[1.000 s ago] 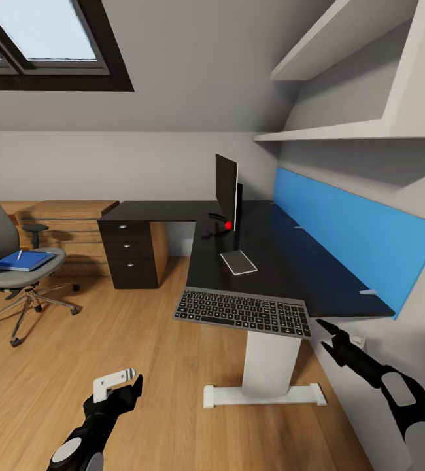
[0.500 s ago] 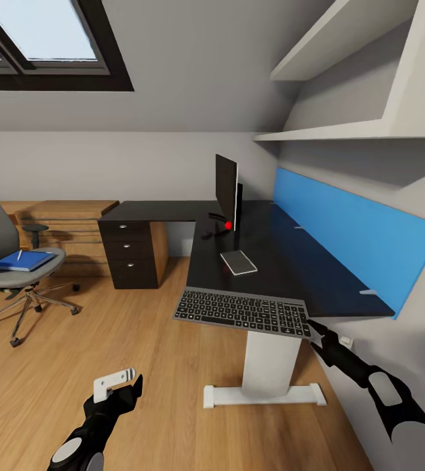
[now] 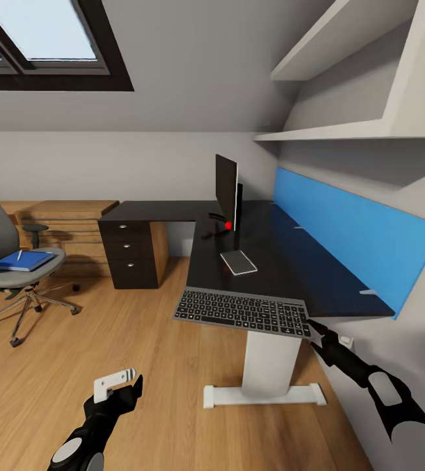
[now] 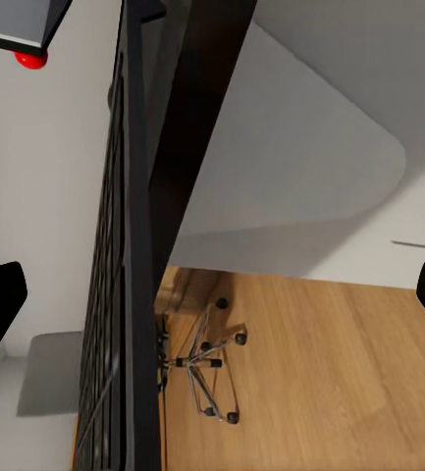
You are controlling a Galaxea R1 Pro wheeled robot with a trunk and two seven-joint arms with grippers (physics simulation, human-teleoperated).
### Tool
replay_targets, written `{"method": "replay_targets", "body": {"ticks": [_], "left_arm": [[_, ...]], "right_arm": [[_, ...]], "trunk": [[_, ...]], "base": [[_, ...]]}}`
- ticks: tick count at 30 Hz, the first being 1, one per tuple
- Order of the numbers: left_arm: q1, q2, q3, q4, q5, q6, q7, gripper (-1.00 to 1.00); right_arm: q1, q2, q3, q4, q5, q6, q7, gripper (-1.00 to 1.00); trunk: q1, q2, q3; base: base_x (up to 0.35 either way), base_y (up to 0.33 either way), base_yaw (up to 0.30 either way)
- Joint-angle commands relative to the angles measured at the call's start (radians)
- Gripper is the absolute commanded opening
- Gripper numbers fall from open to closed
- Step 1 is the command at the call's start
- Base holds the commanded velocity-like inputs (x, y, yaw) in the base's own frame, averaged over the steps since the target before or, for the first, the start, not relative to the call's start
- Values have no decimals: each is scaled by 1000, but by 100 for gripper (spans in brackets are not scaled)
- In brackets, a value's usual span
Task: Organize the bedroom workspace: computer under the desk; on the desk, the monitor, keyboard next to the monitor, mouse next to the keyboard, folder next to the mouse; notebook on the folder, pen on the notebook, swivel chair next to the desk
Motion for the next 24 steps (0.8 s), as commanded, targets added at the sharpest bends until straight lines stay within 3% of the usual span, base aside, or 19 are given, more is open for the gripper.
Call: {"method": "replay_targets", "body": {"ticks": [1, 13, 17, 24], "left_arm": [[0, 0, -1, -2, 11, 3, 9, 100], [0, 0, -1, -1, 11, 3, 9, 100], [0, 1, -1, 0, 10, 2, 9, 100], [0, 1, -1, 0, 10, 3, 9, 100]], "right_arm": [[-1, 0, -3, 0, -3, 7, 1, 100], [-1, 1, 9, 0, -3, 7, 1, 100], [-1, 2, 9, 0, -3, 7, 0, 100], [-1, 2, 9, 0, -3, 7, 0, 100]], "trunk": [[0, 0, -1], [0, 0, -1], [-15, 28, 12], [-15, 28, 12]], "base": [[0, 0, 0], [0, 0, 0], [0, 0, 0], [0, 0, 0]]}}
